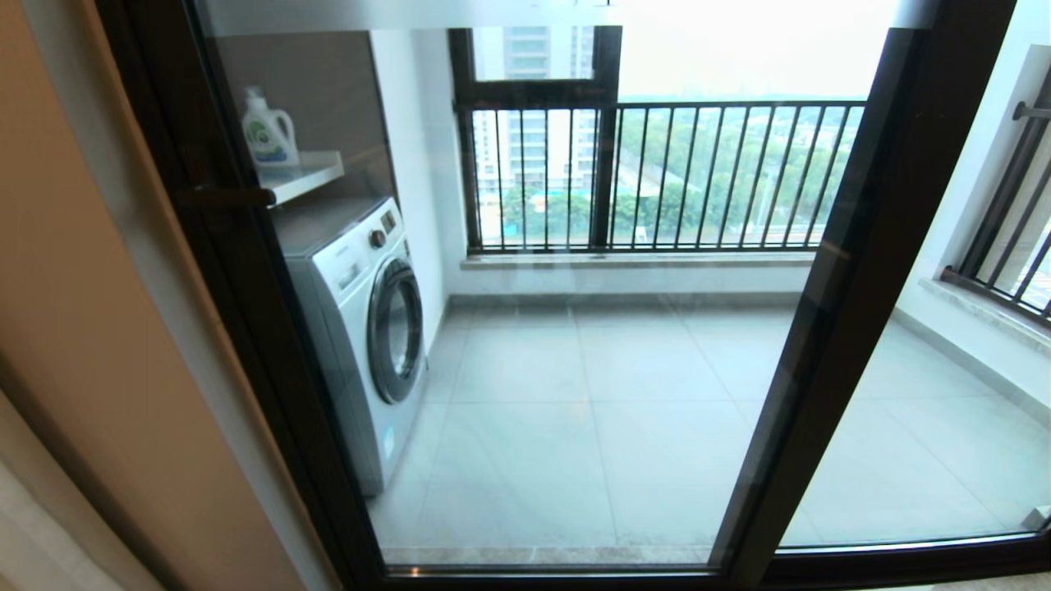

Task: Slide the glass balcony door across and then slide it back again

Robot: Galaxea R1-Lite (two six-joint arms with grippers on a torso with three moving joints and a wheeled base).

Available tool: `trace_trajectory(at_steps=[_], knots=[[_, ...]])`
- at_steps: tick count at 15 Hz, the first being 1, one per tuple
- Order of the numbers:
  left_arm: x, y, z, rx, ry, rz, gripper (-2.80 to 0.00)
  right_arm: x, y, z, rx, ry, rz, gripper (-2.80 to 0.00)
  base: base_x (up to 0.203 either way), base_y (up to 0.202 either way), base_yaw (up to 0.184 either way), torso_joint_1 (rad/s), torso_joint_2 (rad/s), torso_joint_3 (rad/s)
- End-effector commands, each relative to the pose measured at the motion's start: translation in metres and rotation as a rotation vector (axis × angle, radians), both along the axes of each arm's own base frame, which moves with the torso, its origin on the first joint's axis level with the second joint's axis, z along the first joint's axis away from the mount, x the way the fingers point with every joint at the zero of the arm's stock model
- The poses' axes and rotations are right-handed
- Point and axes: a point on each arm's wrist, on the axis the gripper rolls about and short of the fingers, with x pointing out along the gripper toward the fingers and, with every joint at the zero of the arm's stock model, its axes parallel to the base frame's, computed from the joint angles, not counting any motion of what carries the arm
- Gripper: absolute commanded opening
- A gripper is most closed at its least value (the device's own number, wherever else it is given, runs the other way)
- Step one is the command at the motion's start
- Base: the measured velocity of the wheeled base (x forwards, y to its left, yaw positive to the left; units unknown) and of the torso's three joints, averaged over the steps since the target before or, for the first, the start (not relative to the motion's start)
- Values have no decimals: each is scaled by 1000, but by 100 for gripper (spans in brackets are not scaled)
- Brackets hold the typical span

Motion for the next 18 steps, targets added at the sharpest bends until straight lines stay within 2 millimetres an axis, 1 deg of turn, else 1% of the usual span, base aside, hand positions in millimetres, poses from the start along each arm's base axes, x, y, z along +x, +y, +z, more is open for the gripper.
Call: trace_trajectory(at_steps=[1,18], knots=[[0,0,0,-4,1,1,-280,1,0,-3,18,9,-1,-280,0,0,0,0,0,0],[0,0,0,-11,0,2,-280,1,0,-3,37,7,-13,-280,0,0,0,0,0,0]])
